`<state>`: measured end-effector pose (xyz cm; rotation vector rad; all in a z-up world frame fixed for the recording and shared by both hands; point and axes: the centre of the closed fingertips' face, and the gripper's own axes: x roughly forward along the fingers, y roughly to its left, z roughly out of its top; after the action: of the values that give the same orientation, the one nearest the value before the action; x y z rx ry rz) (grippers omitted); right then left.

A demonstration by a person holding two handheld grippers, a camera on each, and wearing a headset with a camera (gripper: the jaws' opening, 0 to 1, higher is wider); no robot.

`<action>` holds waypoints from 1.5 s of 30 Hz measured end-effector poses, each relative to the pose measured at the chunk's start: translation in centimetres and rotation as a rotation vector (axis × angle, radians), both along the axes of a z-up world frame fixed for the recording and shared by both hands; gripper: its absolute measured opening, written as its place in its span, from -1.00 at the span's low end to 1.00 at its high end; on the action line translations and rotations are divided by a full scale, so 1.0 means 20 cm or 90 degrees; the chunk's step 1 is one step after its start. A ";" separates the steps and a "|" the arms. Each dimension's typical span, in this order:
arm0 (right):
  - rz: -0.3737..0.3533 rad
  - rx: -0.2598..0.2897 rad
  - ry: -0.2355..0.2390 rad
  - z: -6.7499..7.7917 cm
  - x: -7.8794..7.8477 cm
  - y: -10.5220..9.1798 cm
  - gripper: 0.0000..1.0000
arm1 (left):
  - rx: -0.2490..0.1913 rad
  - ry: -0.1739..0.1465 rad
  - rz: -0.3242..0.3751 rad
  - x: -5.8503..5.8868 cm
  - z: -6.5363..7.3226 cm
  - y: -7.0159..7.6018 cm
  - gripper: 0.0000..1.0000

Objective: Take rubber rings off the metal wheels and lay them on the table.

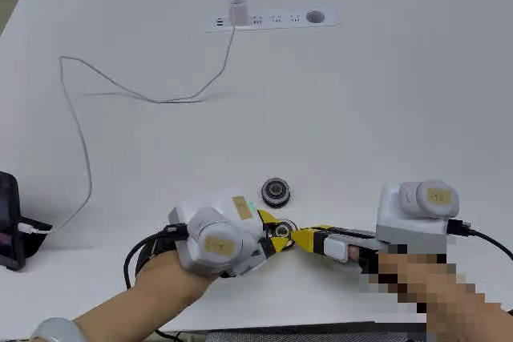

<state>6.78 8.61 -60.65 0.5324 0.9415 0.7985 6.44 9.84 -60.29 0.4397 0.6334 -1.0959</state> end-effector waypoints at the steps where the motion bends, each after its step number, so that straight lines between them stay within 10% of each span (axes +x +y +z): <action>1: 0.002 0.001 0.002 0.00 0.00 0.00 -0.77 | -0.001 0.000 0.000 0.00 0.00 0.00 -0.75; 45: 0.003 -0.031 0.016 0.00 0.01 0.00 -0.97 | -0.004 -0.002 -0.002 0.00 0.00 0.00 -0.75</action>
<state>7.02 8.60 -60.66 0.4997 0.9836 0.7720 6.46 9.82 -60.35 0.4366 0.6271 -1.1000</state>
